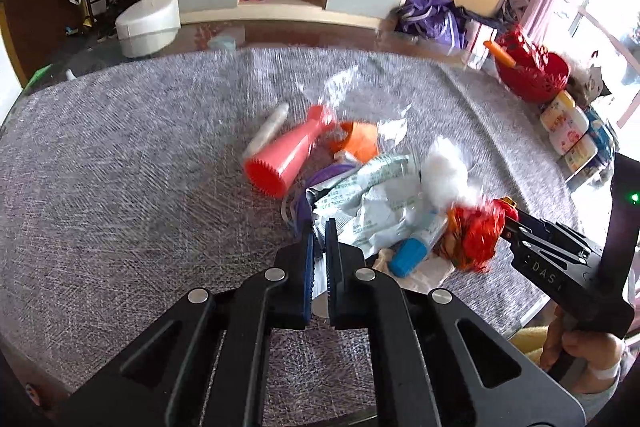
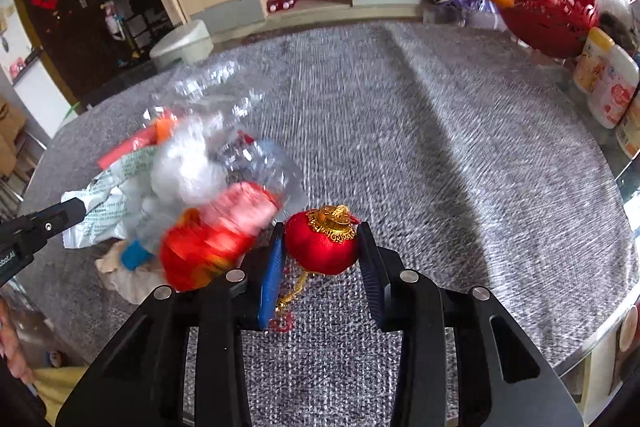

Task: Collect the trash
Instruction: 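Grasp the red lantern ornament with the right tool while the left tool grasps the white wrapper, then carry both items down to the bin and open both tools to drop them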

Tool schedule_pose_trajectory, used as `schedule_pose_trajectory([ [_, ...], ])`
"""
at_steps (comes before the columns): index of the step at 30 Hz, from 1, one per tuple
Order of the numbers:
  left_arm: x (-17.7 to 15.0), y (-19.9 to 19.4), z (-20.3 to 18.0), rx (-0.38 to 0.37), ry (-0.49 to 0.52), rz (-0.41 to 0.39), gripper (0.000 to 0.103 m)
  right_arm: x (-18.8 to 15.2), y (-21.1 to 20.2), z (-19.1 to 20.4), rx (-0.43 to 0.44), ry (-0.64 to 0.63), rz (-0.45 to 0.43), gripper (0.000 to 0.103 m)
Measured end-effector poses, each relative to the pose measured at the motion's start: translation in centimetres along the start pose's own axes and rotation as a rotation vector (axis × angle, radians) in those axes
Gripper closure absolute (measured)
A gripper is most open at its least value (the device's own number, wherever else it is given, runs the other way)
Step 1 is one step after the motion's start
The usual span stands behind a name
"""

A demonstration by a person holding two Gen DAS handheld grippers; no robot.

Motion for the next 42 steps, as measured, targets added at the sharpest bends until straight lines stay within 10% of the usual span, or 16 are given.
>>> schedule_pose_trajectory([
  [14,2.9,-10.2,1.6,0.068,-0.050,-0.221,0.103,2.8,-8.1,3.1,0.002,-0.075,-0.152,0.066],
  [23,-0.8,-18.6,1.9,0.131,-0.038,-0.318,0.103,0.0,-13.7,6.4,0.051,-0.123,-0.184,0.066],
  [42,-15.3,-16.5,1.3,0.063,0.006,-0.088,0.103,-11.7,-12.0,8.1,0.127,-0.141,0.019,0.066],
])
Point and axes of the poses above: each gripper's, at about its wrist camera, not at the fingertips, and y roughly the way its jaws point, z to its left, x to its top, the point moved 4 cm from there along y, roughly the way its jaws point, and after that the axes turned 15 degrees about x, right-handed, at the moved point
